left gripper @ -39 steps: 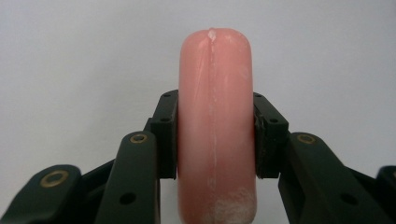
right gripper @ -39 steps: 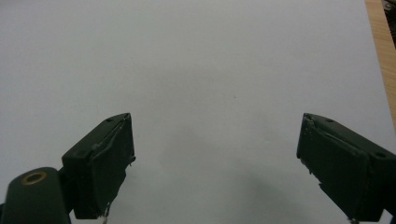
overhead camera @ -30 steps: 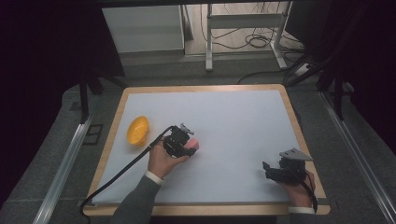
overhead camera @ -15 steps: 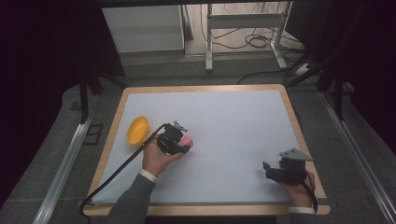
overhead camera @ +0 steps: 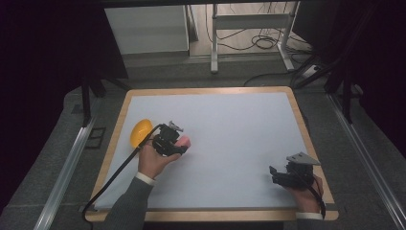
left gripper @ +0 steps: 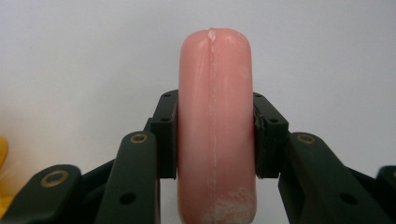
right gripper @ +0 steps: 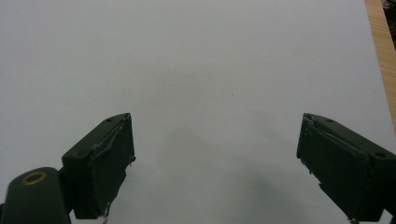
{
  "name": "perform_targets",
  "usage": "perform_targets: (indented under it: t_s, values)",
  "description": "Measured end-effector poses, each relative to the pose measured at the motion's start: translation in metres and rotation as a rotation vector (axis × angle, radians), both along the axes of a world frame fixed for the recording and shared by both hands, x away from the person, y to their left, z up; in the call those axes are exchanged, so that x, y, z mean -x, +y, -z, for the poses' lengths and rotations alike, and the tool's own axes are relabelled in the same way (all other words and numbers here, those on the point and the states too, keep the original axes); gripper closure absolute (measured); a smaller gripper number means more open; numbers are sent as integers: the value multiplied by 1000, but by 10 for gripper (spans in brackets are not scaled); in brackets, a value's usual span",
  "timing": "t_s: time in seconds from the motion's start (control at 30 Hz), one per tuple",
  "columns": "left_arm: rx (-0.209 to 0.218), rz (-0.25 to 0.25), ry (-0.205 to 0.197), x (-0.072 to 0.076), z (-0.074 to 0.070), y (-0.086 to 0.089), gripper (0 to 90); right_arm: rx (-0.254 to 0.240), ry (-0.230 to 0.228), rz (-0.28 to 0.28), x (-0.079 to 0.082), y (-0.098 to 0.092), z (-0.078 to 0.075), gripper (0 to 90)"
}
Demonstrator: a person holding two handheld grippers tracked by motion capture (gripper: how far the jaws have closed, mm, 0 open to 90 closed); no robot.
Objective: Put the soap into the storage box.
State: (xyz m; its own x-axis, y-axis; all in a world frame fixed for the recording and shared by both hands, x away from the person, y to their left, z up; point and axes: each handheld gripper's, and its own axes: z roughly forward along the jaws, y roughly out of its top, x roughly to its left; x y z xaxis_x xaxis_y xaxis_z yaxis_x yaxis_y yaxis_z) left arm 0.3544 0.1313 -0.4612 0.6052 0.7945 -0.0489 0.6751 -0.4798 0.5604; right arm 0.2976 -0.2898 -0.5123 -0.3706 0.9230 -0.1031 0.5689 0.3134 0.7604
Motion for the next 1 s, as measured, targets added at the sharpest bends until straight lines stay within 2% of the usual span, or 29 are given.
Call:
perform_targets:
  t_s: [0.43, 1.0]
  values:
    - [20, -36, -11, -1, -2, 13, 604, -2, 2, 2, 0, -1, 0, 108]
    - [23, -71, -16, -2, -6, 34, 603, 3, 5, 3, -1, -1, 2, 108]
